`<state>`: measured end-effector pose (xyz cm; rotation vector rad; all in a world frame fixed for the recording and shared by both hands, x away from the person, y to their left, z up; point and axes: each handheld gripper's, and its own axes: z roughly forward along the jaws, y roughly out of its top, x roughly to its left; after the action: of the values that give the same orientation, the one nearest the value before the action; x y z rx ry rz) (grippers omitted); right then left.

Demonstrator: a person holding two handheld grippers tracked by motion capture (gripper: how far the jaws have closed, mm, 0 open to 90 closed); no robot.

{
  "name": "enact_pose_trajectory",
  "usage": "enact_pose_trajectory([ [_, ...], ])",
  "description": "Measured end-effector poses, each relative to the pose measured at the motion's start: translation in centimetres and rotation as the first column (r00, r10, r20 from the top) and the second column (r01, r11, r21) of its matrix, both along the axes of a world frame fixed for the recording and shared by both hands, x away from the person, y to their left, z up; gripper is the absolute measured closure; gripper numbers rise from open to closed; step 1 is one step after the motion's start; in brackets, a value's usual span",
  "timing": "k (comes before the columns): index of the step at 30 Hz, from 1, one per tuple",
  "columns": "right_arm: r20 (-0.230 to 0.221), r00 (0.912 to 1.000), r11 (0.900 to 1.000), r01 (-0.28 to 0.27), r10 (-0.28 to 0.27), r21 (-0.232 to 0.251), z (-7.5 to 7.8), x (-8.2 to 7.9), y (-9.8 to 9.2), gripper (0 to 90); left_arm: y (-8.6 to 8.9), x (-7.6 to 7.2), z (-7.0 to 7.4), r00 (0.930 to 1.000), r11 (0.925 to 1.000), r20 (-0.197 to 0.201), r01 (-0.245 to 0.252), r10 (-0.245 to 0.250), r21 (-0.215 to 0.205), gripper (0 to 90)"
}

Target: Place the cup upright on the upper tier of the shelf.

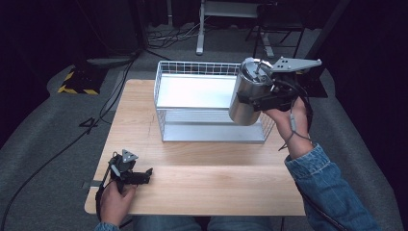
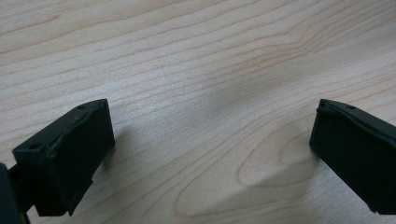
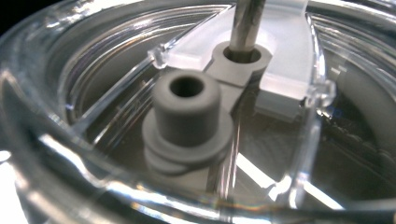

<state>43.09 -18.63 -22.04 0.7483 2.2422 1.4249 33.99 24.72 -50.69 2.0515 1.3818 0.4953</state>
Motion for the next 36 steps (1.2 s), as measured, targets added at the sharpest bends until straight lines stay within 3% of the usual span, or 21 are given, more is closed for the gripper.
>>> enact_pose_trajectory([
  [7, -0.013, 0.9998, 1.000, 0.018, -0.018, -0.001, 0.4, 2.0, 1.0, 3.7, 0.0, 0.1, 0.0, 1.0000, 1.0000, 0.000, 0.002, -0.002, -0.002, 0.3],
  [10, -0.022, 0.9995, 1.000, 0.023, -0.023, -0.006, 0.3, 3.6, 1.8, 3.7, 0.0, 0.1, 0.0, 1.0000, 1.0000, 0.000, -0.003, 0.003, -0.002, 0.3],
  [21, -0.012, 0.9974, 0.997, 0.072, -0.072, -0.007, -0.3, 7.5, 3.7, 3.7, 0.0, 0.2, 0.0, 1.0000, 1.0000, 0.000, -0.002, 0.002, -0.002, 0.3],
  [25, -0.006, 0.9960, 0.996, 0.089, -0.089, -0.018, -0.5, 8.6, 4.3, 3.7, 0.0, 0.1, 0.0, 1.0000, 1.0000, 0.000, -0.003, 0.003, -0.002, 0.3],
  [33, -0.023, 0.9924, 0.992, 0.121, -0.121, 0.029, -1.0, 10.2, 4.6, 3.6, 0.0, 0.2, 0.0, 1.0000, 1.0000, 0.001, -0.003, 0.003, 0.000, 0.3],
  [36, -0.017, 0.9915, 0.991, 0.129, -0.129, 0.026, -1.2, 10.5, 4.7, 3.6, 0.0, 0.2, 0.0, 1.0000, 1.0000, 0.002, -0.003, 0.003, 0.001, 0.3],
])
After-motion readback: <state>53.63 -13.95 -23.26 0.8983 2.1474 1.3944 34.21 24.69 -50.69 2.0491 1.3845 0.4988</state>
